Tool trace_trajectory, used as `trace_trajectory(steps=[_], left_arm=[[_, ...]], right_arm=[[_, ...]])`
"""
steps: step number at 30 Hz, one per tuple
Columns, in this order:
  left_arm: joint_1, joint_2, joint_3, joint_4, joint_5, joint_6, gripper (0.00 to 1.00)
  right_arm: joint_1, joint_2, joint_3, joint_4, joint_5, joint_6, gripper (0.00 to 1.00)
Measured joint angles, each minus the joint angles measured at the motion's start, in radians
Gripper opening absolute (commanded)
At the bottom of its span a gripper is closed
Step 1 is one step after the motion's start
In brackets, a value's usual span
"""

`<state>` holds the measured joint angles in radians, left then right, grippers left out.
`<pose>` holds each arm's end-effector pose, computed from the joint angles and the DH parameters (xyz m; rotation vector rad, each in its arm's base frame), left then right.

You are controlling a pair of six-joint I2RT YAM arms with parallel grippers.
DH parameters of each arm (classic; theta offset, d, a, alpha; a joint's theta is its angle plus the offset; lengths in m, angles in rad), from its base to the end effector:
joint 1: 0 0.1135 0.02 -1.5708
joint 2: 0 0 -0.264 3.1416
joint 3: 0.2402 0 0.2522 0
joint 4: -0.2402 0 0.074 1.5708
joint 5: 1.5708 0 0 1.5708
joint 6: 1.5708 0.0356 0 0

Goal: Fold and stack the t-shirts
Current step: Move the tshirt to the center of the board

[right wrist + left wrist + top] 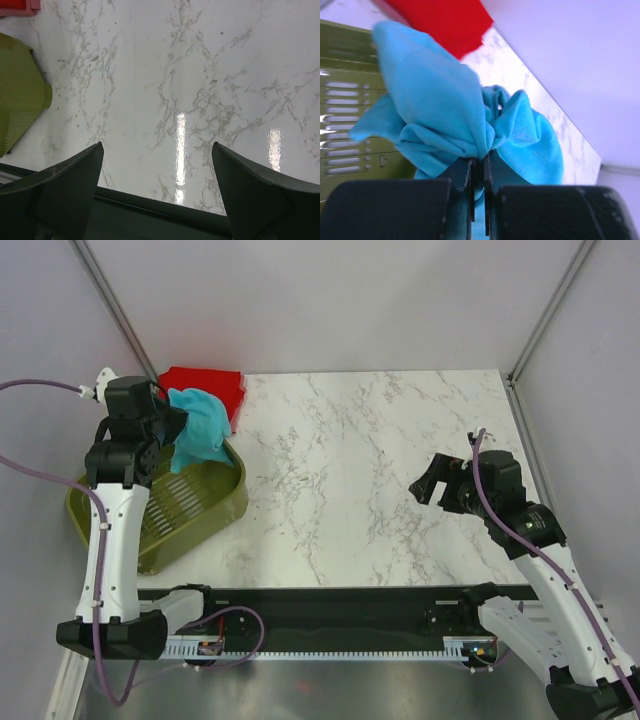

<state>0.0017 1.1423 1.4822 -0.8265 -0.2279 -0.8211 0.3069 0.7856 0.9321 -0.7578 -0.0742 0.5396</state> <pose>0.2173 0.0084 0.4410 -0.9494 1.8227 -0.2767 0.1485 0.0498 0.3325 0.2166 2.2252 0.5533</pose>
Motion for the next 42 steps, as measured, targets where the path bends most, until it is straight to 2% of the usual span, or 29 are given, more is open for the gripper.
trace_trajectory(steps=[3, 7, 14, 15, 16, 17, 18, 21, 26, 30, 33, 37, 42], left_arm=[[-0.038, 0.013, 0.035, 0.019, 0.079, 0.015, 0.02], [-0.108, 0.026, 0.071, 0.148, 0.238, 0.024, 0.02], [-0.42, 0.228, 0.387, 0.359, 0.475, 0.06, 0.02], [-0.46, 0.255, 0.406, 0.39, 0.511, 0.073, 0.18], [-0.495, 0.275, 0.408, 0.413, 0.545, 0.094, 0.28], [-0.526, 0.294, 0.396, 0.43, 0.582, 0.119, 0.35], [-0.548, 0.305, 0.365, 0.447, 0.619, 0.139, 0.49], [-0.58, 0.33, 0.185, 0.484, 0.693, 0.18, 0.63], [-0.579, 0.405, -0.183, 0.487, 0.708, 0.218, 0.63], [-0.581, 0.43, -0.382, 0.452, 0.674, 0.241, 0.68], [-0.581, 0.43, -0.409, 0.447, 0.642, 0.247, 0.68], [-0.581, 0.471, -0.371, 0.485, 0.637, 0.247, 0.67], [-0.582, 0.646, -0.24, 0.538, 0.677, 0.246, 0.63]], right_arm=[[0.0, 0.0, 0.0, 0.0, 0.0, 0.0, 0.98], [0.0, 0.0, 0.018, -0.006, 0.005, -0.001, 0.98], [0.0, 0.001, 0.105, -0.01, 0.03, -0.002, 0.98], [0.0, 0.0, 0.114, -0.009, 0.031, -0.002, 0.98], [0.0, -0.002, 0.119, -0.009, 0.032, -0.001, 0.98], [0.0, -0.004, 0.122, -0.008, 0.034, 0.0, 0.98], [0.0, -0.006, 0.122, -0.01, 0.037, 0.001, 0.98], [0.0, -0.013, 0.121, -0.019, 0.042, 0.013, 0.98], [0.002, -0.033, 0.031, -0.024, 0.123, 0.057, 0.96], [0.002, 0.043, -0.027, -0.025, 0.235, 0.083, 0.92], [-0.002, 0.183, -0.022, -0.001, 0.329, 0.079, 0.78], [-0.045, 0.373, 0.004, 0.051, 0.39, 0.074, 0.74], [-0.224, 0.522, 0.01, 0.182, 0.296, 0.058, 0.71]])
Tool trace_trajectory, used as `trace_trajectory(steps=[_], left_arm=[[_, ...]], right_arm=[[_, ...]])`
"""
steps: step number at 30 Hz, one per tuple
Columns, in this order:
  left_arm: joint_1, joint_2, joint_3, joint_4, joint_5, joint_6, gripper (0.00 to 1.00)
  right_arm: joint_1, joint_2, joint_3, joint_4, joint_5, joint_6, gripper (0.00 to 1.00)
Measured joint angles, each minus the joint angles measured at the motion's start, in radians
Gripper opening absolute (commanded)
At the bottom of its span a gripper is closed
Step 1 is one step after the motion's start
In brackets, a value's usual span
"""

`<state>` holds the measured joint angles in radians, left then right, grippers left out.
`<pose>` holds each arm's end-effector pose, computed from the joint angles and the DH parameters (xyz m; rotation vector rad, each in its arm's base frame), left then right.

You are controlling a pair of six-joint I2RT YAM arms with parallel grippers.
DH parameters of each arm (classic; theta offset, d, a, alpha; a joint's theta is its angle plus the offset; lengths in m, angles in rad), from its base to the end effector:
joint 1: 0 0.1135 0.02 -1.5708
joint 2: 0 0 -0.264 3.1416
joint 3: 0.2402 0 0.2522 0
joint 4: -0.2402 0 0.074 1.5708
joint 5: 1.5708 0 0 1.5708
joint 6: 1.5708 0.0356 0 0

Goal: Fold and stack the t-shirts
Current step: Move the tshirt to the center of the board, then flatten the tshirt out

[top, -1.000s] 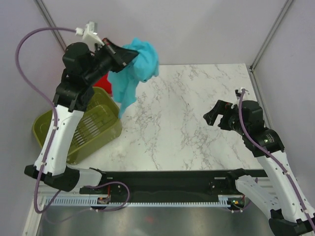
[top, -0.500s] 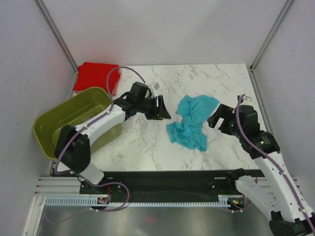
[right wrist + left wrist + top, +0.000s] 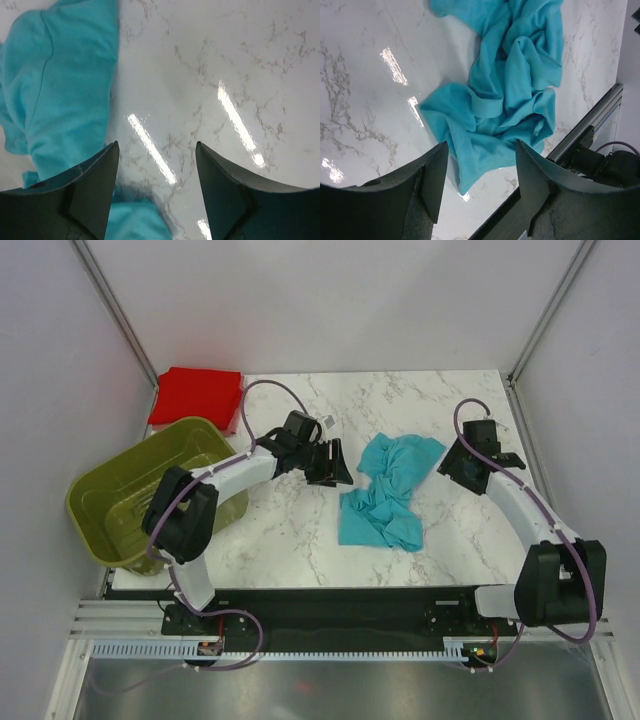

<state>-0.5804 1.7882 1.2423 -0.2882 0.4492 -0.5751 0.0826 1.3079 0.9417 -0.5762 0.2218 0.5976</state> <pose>0.3166 -0.2261 0.2168 0.2334 2.5686 -1.0333 0.2652 0.0141 0.2488 0.7180 2.3741 0.0085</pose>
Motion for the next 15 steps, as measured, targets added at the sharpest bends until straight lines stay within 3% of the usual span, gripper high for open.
trace_trajectory(steps=[4, 7, 15], left_arm=[[-0.003, 0.059, 0.002, 0.013, 0.006, -0.005, 0.61], [-0.023, 0.054, -0.043, 0.02, 0.005, -0.005, 0.61], [-0.138, 0.012, -0.213, 0.018, -0.038, -0.006, 0.63]], right_arm=[[-0.078, 0.145, 0.063, 0.074, -0.101, -0.003, 0.63], [-0.079, 0.183, 0.06, 0.114, -0.212, -0.006, 0.63], [-0.072, -0.019, -0.139, 0.092, -0.346, -0.053, 0.64]])
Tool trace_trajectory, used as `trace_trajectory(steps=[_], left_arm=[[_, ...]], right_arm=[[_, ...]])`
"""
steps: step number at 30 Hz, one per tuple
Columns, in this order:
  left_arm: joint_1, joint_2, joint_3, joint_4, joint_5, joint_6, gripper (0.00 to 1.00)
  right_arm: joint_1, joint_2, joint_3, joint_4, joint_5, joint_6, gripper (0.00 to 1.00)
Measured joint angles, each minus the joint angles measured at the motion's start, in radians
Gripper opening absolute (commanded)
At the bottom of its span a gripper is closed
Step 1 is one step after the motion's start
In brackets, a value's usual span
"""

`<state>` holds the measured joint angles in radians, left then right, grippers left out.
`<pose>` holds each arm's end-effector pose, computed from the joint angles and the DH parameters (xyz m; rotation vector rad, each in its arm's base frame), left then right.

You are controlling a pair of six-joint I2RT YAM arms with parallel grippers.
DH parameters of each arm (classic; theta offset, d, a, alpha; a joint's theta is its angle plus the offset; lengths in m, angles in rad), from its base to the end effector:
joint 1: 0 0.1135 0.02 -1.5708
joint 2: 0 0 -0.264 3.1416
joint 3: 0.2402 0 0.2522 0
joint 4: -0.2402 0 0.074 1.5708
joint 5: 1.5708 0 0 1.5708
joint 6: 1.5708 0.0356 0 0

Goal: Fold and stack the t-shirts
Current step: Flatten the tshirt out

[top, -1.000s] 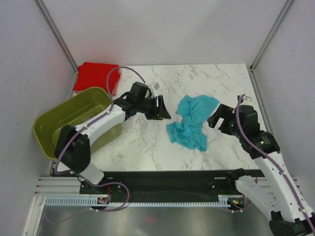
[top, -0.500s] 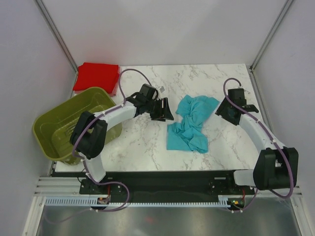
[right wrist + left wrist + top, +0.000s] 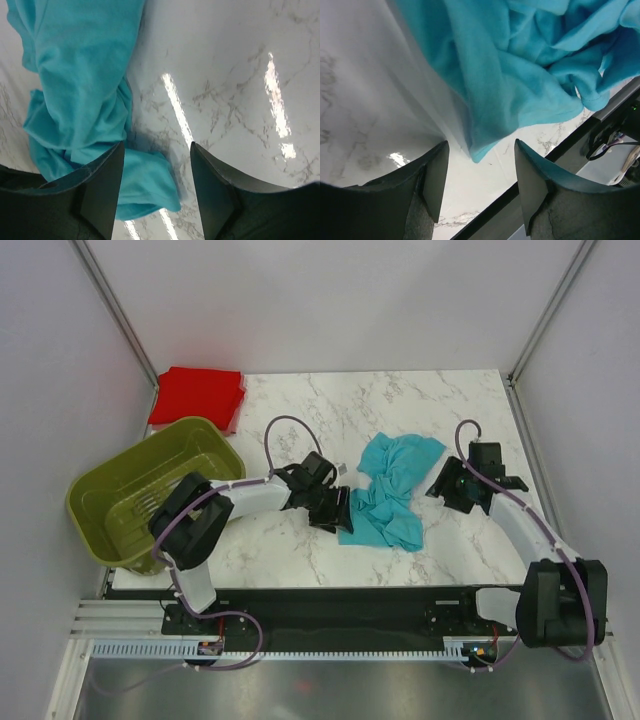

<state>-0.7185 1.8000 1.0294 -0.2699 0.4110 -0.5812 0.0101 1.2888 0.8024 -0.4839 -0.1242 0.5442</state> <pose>0.2552 -0.2421 0.1510 0.3524 2.7997 -0.9304 0.2528 0.0070 0.2154 0.6311 2.4943 0.3718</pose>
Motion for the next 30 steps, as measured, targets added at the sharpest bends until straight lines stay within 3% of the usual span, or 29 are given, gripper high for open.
trace_trajectory(steps=[3, 4, 5, 8, 26, 30], left_arm=[[-0.035, 0.001, 0.001, 0.01, -0.011, -0.007, 0.55], [-0.044, 0.004, 0.002, 0.011, -0.013, -0.012, 0.47], [-0.051, 0.007, 0.006, 0.013, -0.013, -0.02, 0.26], [-0.06, 0.019, 0.011, 0.016, -0.018, -0.039, 0.02], [-0.062, -0.06, -0.034, 0.018, -0.077, -0.081, 0.02], [-0.064, -0.06, -0.035, 0.018, -0.08, -0.081, 0.02]], right_arm=[[0.017, -0.106, -0.087, -0.006, -0.037, -0.006, 0.65], [0.032, -0.124, -0.103, -0.008, -0.044, -0.006, 0.65], [0.06, -0.138, -0.115, -0.011, -0.047, -0.005, 0.65], [0.159, -0.142, -0.118, -0.01, -0.037, 0.002, 0.64], [0.42, -0.067, -0.098, 0.006, 0.044, 0.117, 0.63], [0.431, -0.014, -0.097, 0.004, 0.071, 0.134, 0.54]])
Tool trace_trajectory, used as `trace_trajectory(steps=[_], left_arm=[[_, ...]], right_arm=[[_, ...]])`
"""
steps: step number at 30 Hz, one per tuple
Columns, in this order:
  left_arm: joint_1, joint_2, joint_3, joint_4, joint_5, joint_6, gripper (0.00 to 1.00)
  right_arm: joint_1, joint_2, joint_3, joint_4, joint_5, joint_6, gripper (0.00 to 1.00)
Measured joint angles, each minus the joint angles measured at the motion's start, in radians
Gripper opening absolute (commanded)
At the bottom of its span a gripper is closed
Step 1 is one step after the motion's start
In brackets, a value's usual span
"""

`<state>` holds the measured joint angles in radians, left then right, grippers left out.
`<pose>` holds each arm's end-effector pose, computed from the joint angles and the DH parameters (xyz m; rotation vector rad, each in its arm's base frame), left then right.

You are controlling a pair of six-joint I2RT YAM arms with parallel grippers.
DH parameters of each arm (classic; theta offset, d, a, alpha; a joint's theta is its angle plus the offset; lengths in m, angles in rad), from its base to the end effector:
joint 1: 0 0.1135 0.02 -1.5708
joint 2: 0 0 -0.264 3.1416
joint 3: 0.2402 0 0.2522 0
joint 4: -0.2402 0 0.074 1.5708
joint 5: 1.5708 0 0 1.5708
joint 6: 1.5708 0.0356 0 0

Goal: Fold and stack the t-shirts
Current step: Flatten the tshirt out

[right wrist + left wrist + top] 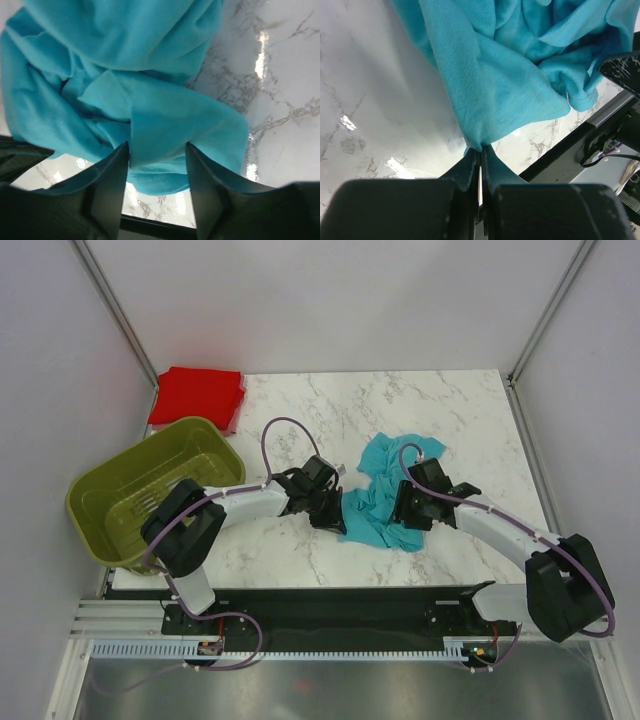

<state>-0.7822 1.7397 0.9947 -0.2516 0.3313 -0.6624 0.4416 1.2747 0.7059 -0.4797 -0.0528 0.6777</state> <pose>0.2356 -0.2504 0.1614 0.3043 2.7749 -0.8940 0.2129 0.1027 0.1897 0.2982 2.6756 0.4422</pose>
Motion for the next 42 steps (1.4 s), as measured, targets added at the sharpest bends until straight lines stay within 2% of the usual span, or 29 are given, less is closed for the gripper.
trace_trajectory(steps=[1, 2, 3, 4, 7, 10, 12, 15, 17, 21, 26, 32, 36, 39, 42], left_arm=[[0.0, 0.0, 0.0, 0.0, -0.001, 0.0, 0.02], [0.0, -0.001, 0.0, 0.0, -0.002, 0.0, 0.02], [0.0, -0.003, 0.0, 0.0, -0.005, 0.0, 0.02], [0.0, -0.005, 0.0, 0.0, -0.008, 0.0, 0.02], [0.01, -0.03, 0.003, -0.011, -0.018, 0.0, 0.02], [0.055, -0.067, 0.076, -0.094, -0.038, -0.001, 0.02], [0.122, -0.079, 0.217, -0.162, -0.061, -0.002, 0.02], [0.233, -0.079, 0.472, -0.191, -0.071, -0.019, 0.02], [0.303, -0.083, 0.643, -0.18, -0.069, -0.04, 0.02], [0.386, -0.102, 0.883, -0.168, -0.044, -0.091, 0.02], [0.383, -0.163, 0.933, -0.172, 0.009, -0.129, 0.02], [0.377, -0.227, 0.84, -0.203, 0.038, -0.15, 0.02], [0.377, -0.258, 0.814, -0.231, 0.037, -0.161, 0.02], [0.376, -0.254, 0.844, -0.233, 0.037, -0.162, 0.02], [0.376, -0.169, 0.967, -0.233, 0.04, -0.163, 0.02]], right_arm=[[0.0, 0.012, 0.0, 0.0, 0.013, 0.0, 0.49], [0.0, 0.023, 0.0, 0.001, 0.027, 0.003, 0.38], [0.0, 0.039, 0.002, 0.0, 0.052, 0.0, 0.16], [-0.002, 0.051, 0.006, -0.002, 0.066, -0.006, 0.0], [-0.036, 0.076, 0.055, -0.055, 0.117, -0.016, 0.0], [-0.15, 0.08, 0.239, -0.174, 0.176, -0.055, 0.0], [-0.238, 0.091, 0.439, -0.225, 0.212, -0.079, 0.0], [-0.352, 0.123, 0.805, -0.259, 0.265, -0.113, 0.0], [-0.404, 0.128, 0.98, -0.247, 0.291, -0.127, 0.0], [-0.484, 0.121, 1.187, -0.266, 0.311, -0.133, 0.0], [-0.5, 0.117, 1.238, -0.319, 0.296, -0.133, 0.0], [-0.498, 0.1, 1.259, -0.414, 0.27, -0.137, 0.0], [-0.498, 0.025, 1.266, -0.423, 0.252, -0.131, 0.0], [-0.498, -0.025, 1.262, -0.38, 0.241, -0.124, 0.0], [-0.498, -0.006, 1.269, -0.324, 0.234, -0.122, 0.0]])
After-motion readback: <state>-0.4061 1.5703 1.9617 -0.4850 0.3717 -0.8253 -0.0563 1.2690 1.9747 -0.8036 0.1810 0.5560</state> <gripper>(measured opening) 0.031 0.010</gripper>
